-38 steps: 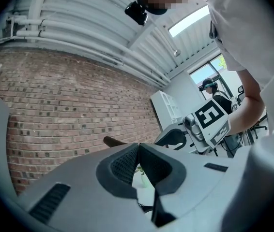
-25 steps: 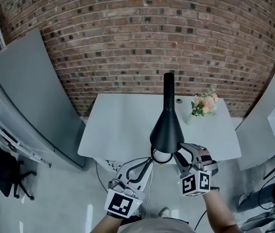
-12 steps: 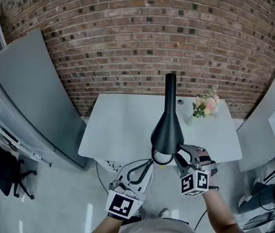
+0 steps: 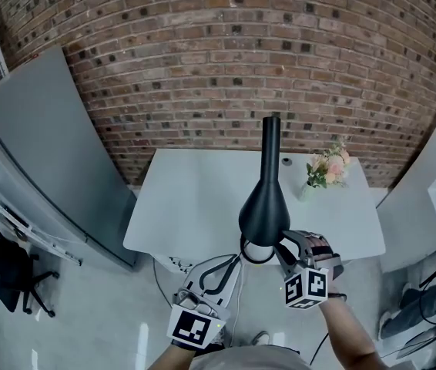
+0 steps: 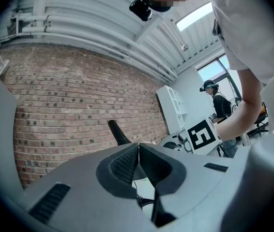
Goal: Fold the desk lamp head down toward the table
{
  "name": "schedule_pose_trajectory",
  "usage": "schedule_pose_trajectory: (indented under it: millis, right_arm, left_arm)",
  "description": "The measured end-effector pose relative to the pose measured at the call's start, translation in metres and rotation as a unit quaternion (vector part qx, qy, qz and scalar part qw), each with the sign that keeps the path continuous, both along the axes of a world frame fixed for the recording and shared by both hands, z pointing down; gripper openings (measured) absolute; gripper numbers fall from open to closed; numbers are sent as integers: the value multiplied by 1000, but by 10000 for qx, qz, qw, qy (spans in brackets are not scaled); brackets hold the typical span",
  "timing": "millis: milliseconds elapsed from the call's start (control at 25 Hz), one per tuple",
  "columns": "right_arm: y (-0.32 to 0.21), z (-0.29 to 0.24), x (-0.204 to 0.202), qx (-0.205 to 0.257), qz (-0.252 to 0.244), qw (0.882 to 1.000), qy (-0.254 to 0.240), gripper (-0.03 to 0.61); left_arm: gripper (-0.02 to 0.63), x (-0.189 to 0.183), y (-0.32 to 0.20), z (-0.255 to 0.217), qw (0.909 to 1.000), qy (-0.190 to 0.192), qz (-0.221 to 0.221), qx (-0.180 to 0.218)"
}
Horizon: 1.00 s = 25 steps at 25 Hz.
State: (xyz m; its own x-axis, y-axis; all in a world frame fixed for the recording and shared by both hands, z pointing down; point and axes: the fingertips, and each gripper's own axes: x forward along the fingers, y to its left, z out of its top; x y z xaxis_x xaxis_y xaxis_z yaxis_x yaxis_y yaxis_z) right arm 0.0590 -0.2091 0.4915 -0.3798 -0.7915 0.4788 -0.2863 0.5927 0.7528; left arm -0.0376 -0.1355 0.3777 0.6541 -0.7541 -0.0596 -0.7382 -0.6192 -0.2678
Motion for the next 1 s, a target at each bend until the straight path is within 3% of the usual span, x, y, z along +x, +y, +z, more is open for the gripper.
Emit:
schedule_pose_trajectory:
  millis: [1000]
  right_arm:
    - [-22, 26, 0, -351, 330, 9986, -214, 160]
  left_arm:
    - [12, -5, -12, -1, 9998, 48, -171, 42]
